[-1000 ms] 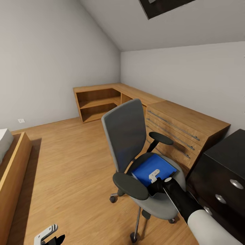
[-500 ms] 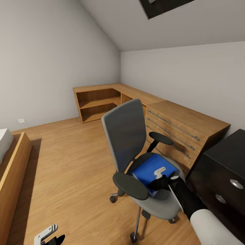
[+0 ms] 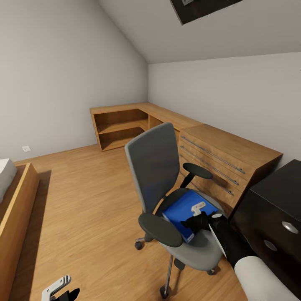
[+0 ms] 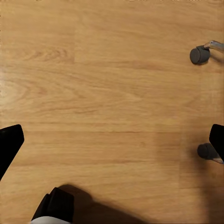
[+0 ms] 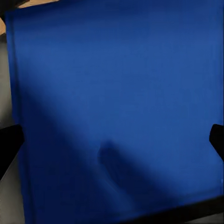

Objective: In the bedroom, organize the workspace by keeping the computer under the desk, ensuring the monitor is on the desk, placing the keyboard on the desk next to the monitor, placing the mouse on the desk next to the keyboard, moving the folder from the swivel chair onto the desk next to the mouse, stacking the notebook on top of the folder with the pen on top of the notebook, and positioning the swivel chair next to the desk.

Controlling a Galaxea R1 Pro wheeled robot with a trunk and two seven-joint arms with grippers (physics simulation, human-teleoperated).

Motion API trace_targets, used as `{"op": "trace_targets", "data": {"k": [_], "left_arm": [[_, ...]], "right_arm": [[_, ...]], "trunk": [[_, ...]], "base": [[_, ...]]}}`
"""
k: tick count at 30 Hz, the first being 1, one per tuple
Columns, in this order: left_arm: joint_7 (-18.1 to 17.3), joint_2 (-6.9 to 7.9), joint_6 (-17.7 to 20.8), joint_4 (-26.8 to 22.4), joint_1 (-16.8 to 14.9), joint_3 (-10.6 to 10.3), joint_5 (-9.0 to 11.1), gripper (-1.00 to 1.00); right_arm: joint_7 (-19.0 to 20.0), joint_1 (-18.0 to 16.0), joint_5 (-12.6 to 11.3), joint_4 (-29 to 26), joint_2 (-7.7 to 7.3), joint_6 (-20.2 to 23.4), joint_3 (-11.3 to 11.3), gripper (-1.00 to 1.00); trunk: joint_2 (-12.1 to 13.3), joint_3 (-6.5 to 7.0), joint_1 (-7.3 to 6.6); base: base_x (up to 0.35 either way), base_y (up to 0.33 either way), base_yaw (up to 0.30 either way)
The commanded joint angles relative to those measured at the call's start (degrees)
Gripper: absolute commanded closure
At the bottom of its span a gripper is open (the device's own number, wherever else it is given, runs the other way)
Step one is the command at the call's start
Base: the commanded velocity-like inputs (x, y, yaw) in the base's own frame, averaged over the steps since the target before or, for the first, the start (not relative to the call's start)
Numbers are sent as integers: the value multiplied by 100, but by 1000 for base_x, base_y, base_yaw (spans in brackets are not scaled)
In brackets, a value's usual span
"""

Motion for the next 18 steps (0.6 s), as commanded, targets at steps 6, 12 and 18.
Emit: {"op": "trace_targets", "data": {"k": [6, 12, 18], "left_arm": [[-29, -6, 33, -10, -1, 12, 3, -100], [-29, -11, 33, -10, -1, 2, -9, -100], [-29, -7, 33, -10, -1, 4, -14, -100]], "right_arm": [[13, -2, 56, -136, 55, 22, -136, -100], [-698, -2, 61, -269, 307, 24, -216, -100], [-1152, -5, 59, -598, 359, 25, -231, -100]], "trunk": [[240, 104, -133], [481, 212, -264], [721, 320, -396]], "base": [[0, 0, 0], [0, 0, 0], [0, 0, 0]]}}
